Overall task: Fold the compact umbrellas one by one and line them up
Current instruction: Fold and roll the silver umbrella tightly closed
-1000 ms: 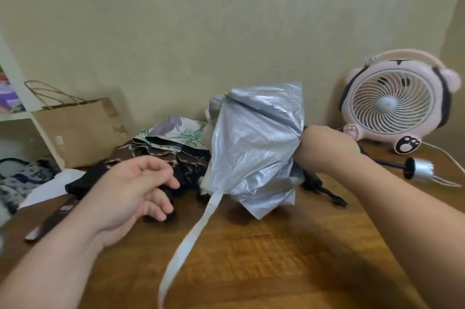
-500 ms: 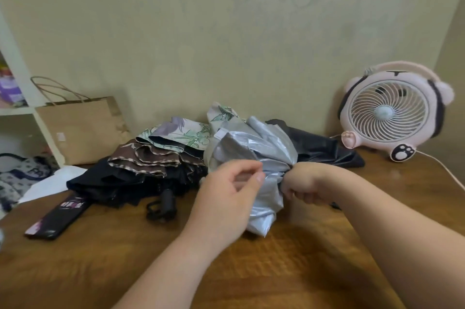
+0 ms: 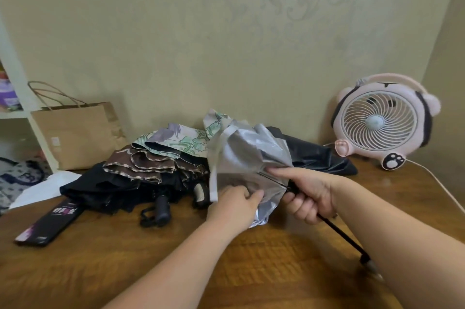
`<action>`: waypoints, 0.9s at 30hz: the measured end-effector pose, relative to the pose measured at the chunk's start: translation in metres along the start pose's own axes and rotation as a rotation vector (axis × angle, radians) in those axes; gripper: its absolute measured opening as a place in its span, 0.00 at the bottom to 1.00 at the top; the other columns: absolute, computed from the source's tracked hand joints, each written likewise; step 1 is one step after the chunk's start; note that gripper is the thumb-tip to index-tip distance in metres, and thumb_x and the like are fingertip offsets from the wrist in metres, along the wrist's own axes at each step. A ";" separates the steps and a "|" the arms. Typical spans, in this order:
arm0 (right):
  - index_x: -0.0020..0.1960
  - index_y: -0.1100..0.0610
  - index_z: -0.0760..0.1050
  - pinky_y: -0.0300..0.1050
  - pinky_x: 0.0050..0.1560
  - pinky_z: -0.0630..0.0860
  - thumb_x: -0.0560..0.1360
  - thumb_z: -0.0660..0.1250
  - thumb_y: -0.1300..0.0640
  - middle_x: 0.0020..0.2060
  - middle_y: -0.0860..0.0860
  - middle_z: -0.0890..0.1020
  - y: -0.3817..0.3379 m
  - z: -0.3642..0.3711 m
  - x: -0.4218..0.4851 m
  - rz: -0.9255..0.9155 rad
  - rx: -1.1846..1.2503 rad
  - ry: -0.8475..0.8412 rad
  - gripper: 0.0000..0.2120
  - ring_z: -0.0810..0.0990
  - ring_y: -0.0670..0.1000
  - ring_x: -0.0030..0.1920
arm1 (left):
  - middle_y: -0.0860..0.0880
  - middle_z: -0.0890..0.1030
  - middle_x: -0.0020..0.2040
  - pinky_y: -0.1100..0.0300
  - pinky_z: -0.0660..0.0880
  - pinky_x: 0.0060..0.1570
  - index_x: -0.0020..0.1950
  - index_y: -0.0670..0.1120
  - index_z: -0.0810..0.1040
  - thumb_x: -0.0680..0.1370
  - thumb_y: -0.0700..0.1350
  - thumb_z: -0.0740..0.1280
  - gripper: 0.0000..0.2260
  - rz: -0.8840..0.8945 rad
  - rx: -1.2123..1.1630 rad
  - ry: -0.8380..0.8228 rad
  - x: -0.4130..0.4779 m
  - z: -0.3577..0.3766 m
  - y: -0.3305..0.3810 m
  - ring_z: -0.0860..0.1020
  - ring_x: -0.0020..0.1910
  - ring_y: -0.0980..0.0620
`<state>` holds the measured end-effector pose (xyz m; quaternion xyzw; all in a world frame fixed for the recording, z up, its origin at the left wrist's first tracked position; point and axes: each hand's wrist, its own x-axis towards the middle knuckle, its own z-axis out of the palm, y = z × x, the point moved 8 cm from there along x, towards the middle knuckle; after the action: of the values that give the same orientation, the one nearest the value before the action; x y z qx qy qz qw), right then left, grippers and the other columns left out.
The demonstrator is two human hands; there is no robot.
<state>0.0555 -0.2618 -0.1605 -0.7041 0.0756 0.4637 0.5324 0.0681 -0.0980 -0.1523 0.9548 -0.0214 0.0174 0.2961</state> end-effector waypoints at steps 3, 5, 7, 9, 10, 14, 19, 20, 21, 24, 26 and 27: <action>0.32 0.49 0.59 0.37 0.24 0.48 0.58 0.57 0.13 0.25 0.45 0.59 -0.003 -0.004 0.001 -0.035 0.105 0.094 0.38 0.54 0.44 0.22 | 0.54 0.77 0.47 0.46 0.76 0.57 0.36 0.54 0.74 0.80 0.63 0.66 0.18 -0.031 0.023 0.024 -0.004 0.010 -0.011 0.77 0.51 0.48; 0.32 0.49 0.59 0.37 0.25 0.48 0.58 0.52 0.12 0.26 0.45 0.59 -0.003 -0.005 0.000 -0.036 0.122 0.155 0.39 0.54 0.45 0.22 | 0.57 0.75 0.45 0.50 0.76 0.56 0.36 0.54 0.75 0.78 0.61 0.70 0.16 0.011 0.020 0.097 -0.012 0.009 -0.009 0.76 0.51 0.52; 0.31 0.50 0.60 0.36 0.24 0.49 0.61 0.49 0.12 0.25 0.46 0.61 -0.004 -0.007 -0.003 -0.040 0.068 0.217 0.38 0.55 0.45 0.23 | 0.57 0.73 0.43 0.55 0.77 0.50 0.38 0.54 0.74 0.78 0.55 0.72 0.12 0.137 -0.080 0.235 -0.025 -0.003 0.002 0.75 0.46 0.54; 0.30 0.50 0.61 0.36 0.26 0.50 0.64 0.47 0.14 0.26 0.47 0.62 -0.007 -0.010 -0.004 -0.048 -0.024 0.283 0.38 0.55 0.45 0.24 | 0.56 0.74 0.41 0.58 0.77 0.44 0.41 0.54 0.72 0.78 0.49 0.72 0.10 0.253 -0.204 0.367 -0.041 -0.019 0.011 0.75 0.41 0.55; 0.29 0.50 0.62 0.36 0.27 0.50 0.66 0.46 0.14 0.26 0.47 0.63 -0.008 -0.010 -0.006 -0.055 -0.062 0.315 0.38 0.55 0.46 0.25 | 0.55 0.75 0.41 0.58 0.77 0.43 0.44 0.54 0.71 0.78 0.48 0.72 0.09 0.265 -0.283 0.396 -0.046 -0.026 0.013 0.76 0.40 0.56; 0.34 0.52 0.70 0.38 0.27 0.59 0.76 0.46 0.23 0.28 0.50 0.70 -0.034 -0.005 -0.020 -0.292 -0.187 0.521 0.35 0.64 0.48 0.25 | 0.48 0.85 0.51 0.50 0.83 0.54 0.60 0.46 0.76 0.80 0.46 0.72 0.11 -0.073 -1.033 0.048 -0.029 -0.012 0.017 0.85 0.49 0.53; 0.41 0.52 0.74 0.48 0.36 0.72 0.75 0.39 0.30 0.37 0.51 0.79 -0.079 -0.003 -0.073 -0.623 -0.876 1.077 0.33 0.77 0.53 0.37 | 0.58 0.87 0.53 0.45 0.75 0.68 0.66 0.39 0.79 0.86 0.40 0.60 0.13 0.000 -1.422 -0.156 0.017 -0.049 0.029 0.84 0.57 0.56; 0.38 0.52 0.71 0.47 0.35 0.67 0.76 0.42 0.31 0.33 0.49 0.75 -0.083 -0.004 -0.085 -0.632 -0.913 1.163 0.30 0.74 0.53 0.35 | 0.72 0.83 0.47 0.60 0.75 0.66 0.71 0.35 0.74 0.87 0.38 0.58 0.15 0.025 -1.422 -0.235 0.028 -0.047 0.031 0.80 0.54 0.71; 0.36 0.53 0.69 0.47 0.37 0.65 0.78 0.46 0.34 0.32 0.48 0.72 -0.086 -0.006 -0.096 -0.616 -0.948 1.233 0.27 0.72 0.54 0.35 | 0.81 0.77 0.42 0.74 0.72 0.59 0.74 0.33 0.70 0.87 0.37 0.57 0.16 0.051 -1.376 -0.270 0.038 -0.040 0.022 0.76 0.51 0.79; 0.41 0.53 0.73 0.48 0.41 0.64 0.79 0.50 0.41 0.35 0.49 0.72 -0.093 -0.011 -0.112 -0.570 -1.112 1.380 0.21 0.71 0.56 0.40 | 0.69 0.84 0.43 0.73 0.76 0.51 0.69 0.44 0.80 0.83 0.43 0.63 0.15 0.117 -1.335 -0.391 0.032 -0.044 0.036 0.80 0.60 0.65; 0.41 0.52 0.74 0.47 0.37 0.65 0.80 0.54 0.45 0.37 0.50 0.76 -0.094 -0.021 -0.109 -0.541 -1.154 1.427 0.17 0.74 0.56 0.40 | 0.55 0.87 0.52 0.62 0.78 0.59 0.54 0.55 0.86 0.75 0.46 0.70 0.10 0.213 -1.504 -0.454 0.022 -0.052 0.038 0.82 0.61 0.55; 0.38 0.51 0.72 0.46 0.37 0.66 0.80 0.56 0.47 0.37 0.50 0.77 -0.094 -0.025 -0.104 -0.543 -1.171 1.431 0.15 0.77 0.56 0.40 | 0.49 0.85 0.58 0.56 0.75 0.66 0.56 0.51 0.85 0.77 0.44 0.70 0.09 0.294 -1.596 -0.541 0.010 -0.053 0.041 0.81 0.64 0.50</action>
<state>0.0680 -0.2830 -0.0205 -0.9678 -0.0264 -0.2500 0.0136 0.0751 -0.1024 -0.0851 0.4192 -0.2209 -0.1931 0.8592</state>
